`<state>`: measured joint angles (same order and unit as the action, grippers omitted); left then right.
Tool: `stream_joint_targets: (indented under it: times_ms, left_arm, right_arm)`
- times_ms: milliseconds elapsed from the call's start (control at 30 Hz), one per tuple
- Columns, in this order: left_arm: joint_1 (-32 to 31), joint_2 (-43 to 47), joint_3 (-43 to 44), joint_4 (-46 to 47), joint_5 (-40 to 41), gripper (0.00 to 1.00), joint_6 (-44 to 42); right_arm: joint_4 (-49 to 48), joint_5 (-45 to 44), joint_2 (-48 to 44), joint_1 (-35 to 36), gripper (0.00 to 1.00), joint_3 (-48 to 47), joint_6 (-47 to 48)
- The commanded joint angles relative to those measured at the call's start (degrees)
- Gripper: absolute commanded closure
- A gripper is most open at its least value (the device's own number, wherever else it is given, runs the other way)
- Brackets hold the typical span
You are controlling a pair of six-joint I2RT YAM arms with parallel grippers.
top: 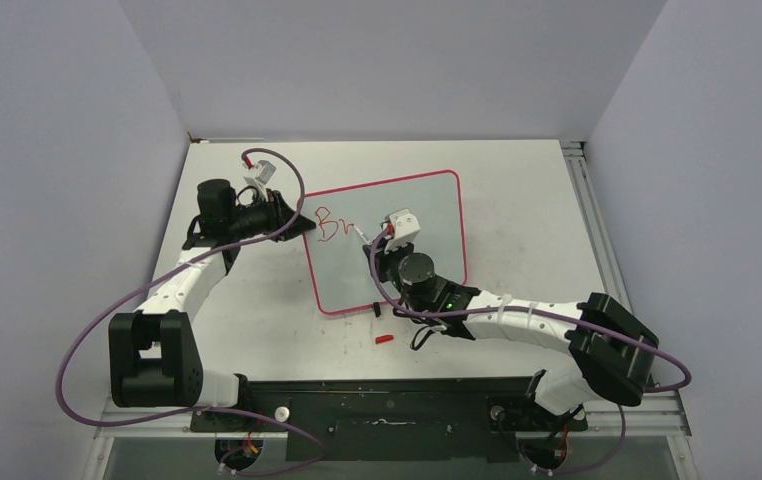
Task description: Write a sentence on the whiteboard
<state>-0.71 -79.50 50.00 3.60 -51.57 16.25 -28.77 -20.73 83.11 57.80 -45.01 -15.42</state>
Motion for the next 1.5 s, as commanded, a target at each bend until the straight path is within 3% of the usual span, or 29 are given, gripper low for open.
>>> stream_joint_targets:
  times_ms: [0, 667, 1467]
  left_arm:
    - [-0.78, 1.57, 1.68, 0.76, -0.19, 0.85, -1.40]
    - [-0.83, 1.63, 1.68, 0.65, -0.06, 0.84, -1.40]
    - [-0.78, 1.68, 1.64, 0.64, -0.09, 0.85, -1.49]
  right_arm:
    - [0.17, -1.78, -1.54, 0.17, 0.95, 1.90, -1.33]
    - [0.45, -0.87, -6.23, 2.32, 0.95, 1.71, 0.73]
    - [-2.63, -1.17, 0.29, -0.10, 0.95, -3.48, 2.99]
